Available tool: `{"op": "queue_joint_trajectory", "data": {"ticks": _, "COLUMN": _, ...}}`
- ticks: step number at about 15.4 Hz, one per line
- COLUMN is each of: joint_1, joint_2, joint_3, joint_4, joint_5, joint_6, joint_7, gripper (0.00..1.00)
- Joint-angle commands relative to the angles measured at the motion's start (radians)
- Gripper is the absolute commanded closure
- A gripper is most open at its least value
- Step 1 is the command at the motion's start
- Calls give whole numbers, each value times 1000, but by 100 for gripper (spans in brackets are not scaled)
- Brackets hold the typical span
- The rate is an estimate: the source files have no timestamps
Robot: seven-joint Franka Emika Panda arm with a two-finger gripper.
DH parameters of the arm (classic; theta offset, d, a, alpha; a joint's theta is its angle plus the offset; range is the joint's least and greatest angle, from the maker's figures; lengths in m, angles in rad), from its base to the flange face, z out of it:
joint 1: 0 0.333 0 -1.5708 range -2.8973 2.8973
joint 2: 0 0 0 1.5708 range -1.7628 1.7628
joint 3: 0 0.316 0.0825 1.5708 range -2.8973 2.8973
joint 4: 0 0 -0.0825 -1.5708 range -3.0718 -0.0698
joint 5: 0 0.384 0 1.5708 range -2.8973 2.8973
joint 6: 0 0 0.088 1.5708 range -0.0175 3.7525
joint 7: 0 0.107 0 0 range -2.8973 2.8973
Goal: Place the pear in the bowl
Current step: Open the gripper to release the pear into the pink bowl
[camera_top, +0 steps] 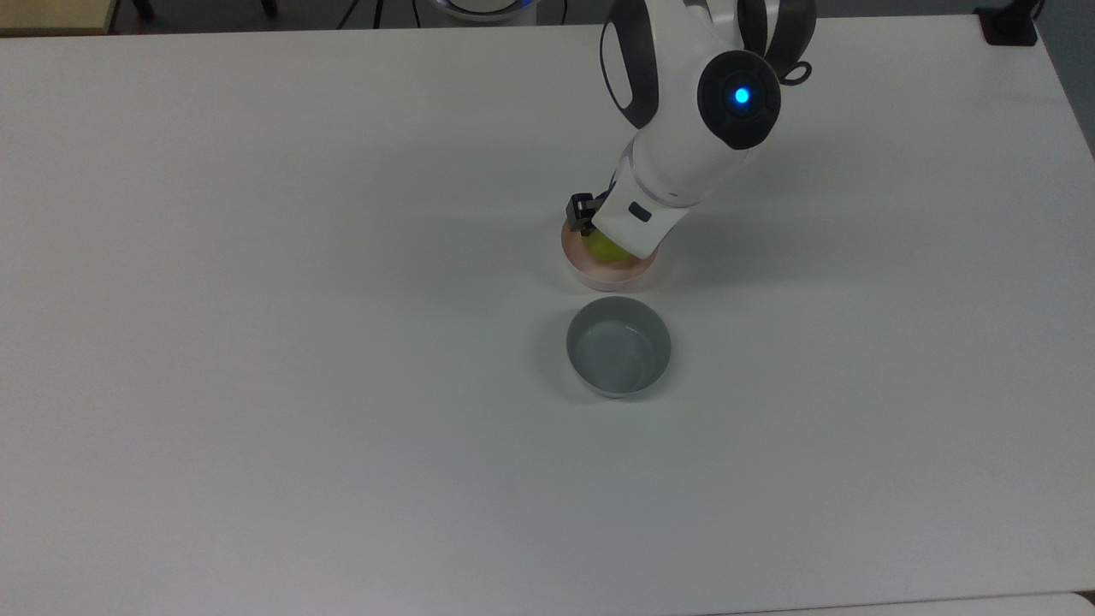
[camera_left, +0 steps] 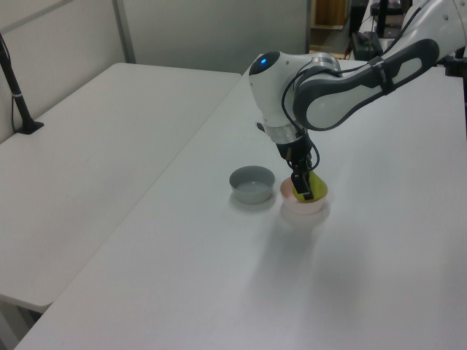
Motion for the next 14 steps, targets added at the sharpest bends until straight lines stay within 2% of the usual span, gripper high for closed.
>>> {"op": "queue_joint_trajectory", "data": {"ticks": 1, "joint_1": -7, "joint_2": -2, "joint_3": -12, "joint_4": -8, "joint_5": 9, "joint_6": 20, "joint_7": 11, "gripper": 20}}
{"op": "queue_joint_trajectory", "data": {"ticks": 2, "joint_1": -12, "joint_2": -2, "joint_3": -12, "joint_4": -6, "joint_5": 9, "joint_6": 18, "joint_7": 7, "gripper": 6}}
{"op": "queue_joint_trajectory", "data": {"ticks": 3, "joint_1": -12, "joint_2": -8, "joint_3": -12, "joint_4": -5, "joint_5": 9, "joint_6": 12, "joint_7": 4, "gripper": 0}}
{"op": "queue_joint_trajectory", "data": {"ticks": 10, "joint_1": -32, "joint_2": -84, "joint_3": -22, "joint_4": 6, "joint_5": 12, "joint_6": -31, "joint_7": 2, "gripper": 0}}
{"op": "queue_joint_trajectory", "data": {"ticks": 14, "joint_1": -82, "joint_2": -190, "joint_3": -23, "joint_4": 6, "joint_5": 12, "joint_6": -115, "joint_7": -30, "gripper": 0}}
